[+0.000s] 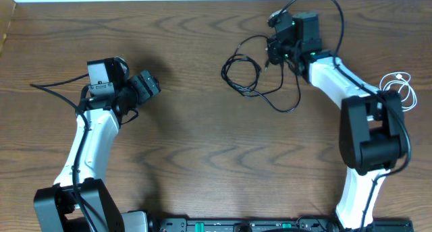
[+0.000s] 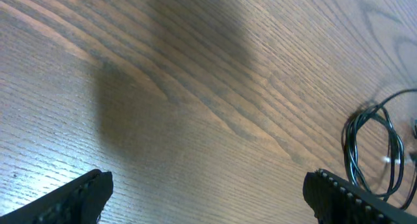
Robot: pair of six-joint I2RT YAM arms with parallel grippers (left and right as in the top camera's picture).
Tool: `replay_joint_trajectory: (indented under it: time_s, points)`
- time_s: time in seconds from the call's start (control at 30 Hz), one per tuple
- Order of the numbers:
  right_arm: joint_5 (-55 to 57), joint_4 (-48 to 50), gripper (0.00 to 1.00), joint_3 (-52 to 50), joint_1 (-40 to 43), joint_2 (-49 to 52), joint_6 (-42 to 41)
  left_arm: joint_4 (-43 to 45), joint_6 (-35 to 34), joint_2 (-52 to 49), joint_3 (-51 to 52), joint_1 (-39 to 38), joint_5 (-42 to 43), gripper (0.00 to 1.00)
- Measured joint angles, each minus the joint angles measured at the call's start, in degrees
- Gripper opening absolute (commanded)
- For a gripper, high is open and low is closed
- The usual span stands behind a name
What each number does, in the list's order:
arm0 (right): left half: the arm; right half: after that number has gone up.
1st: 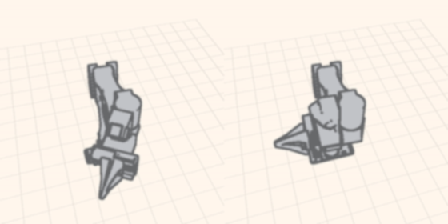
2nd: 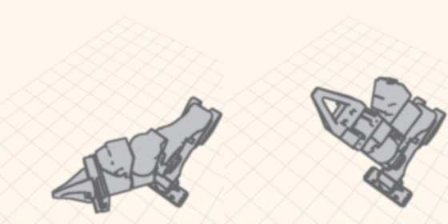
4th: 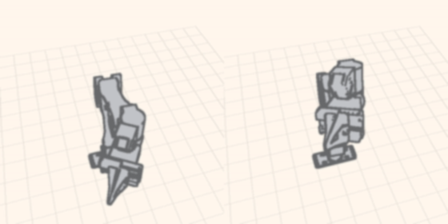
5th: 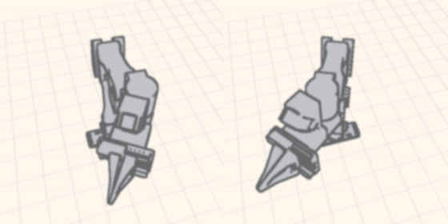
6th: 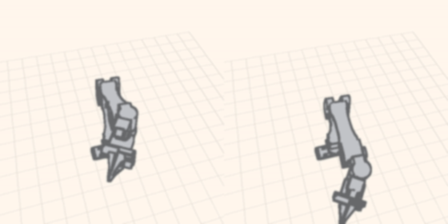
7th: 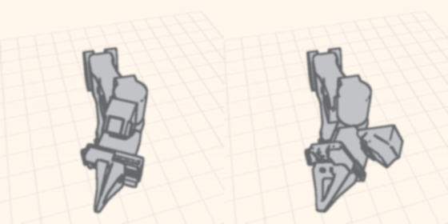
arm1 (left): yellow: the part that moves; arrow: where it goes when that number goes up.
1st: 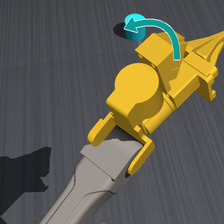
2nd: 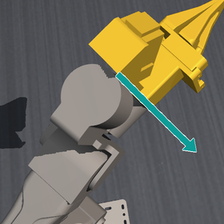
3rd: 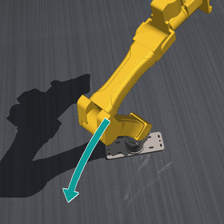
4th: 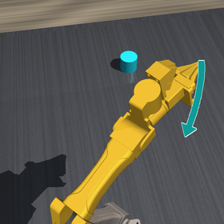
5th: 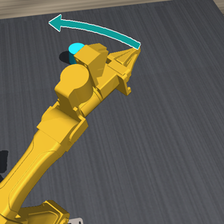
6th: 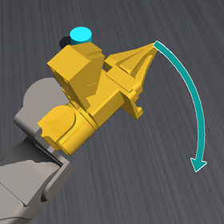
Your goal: Untangle cables
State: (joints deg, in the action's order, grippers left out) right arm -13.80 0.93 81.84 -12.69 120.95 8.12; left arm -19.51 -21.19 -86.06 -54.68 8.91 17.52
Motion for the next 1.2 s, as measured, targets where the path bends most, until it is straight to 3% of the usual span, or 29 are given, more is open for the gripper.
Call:
replay_joint_trajectory:
  time_s: [0.07, 0.1, 0.3, 0.47, 0.8, 0.97, 1.2]
  points:
    - [1.2, 2.73, 0.39, 0.0, -0.31, 1.4, 0.22, 0.02, 0.0, 0.0, 0.0, 0.0, 0.0, 0.98]
    - [2.05, 4.28, 0.46, 0.0, -0.37, 2.16, 0.28, -0.02, 0.0, 0.0, 0.0, 0.0, 0.0, 0.98]
    - [4.63, 10.14, 0.67, 0.02, -0.46, 3.45, 0.33, 0.0, 0.0, 0.0, 0.0, 0.0, -0.02, 0.98]
    - [4.55, 10.19, 0.57, 0.09, -0.5, 3.19, -1.84, 0.02, 0.0, 0.0, 0.0, 0.0, -0.02, 0.98]
    - [-13.66, -9.38, 0.53, 0.59, -4.42, -2.19, -8.0, 0.0, 0.0, 0.0, 0.0, 0.0, -0.02, 0.98]
    - [-14.01, -13.51, 0.49, 0.55, -9.03, -1.79, -8.35, 0.0, 0.0, 0.0, 0.0, 0.0, -0.02, 0.98]
    - [-9.11, -11.76, 0.34, 0.57, -15.76, 3.19, -7.39, 0.02, 0.0, 0.0, 0.0, 0.0, -0.02, 0.98]
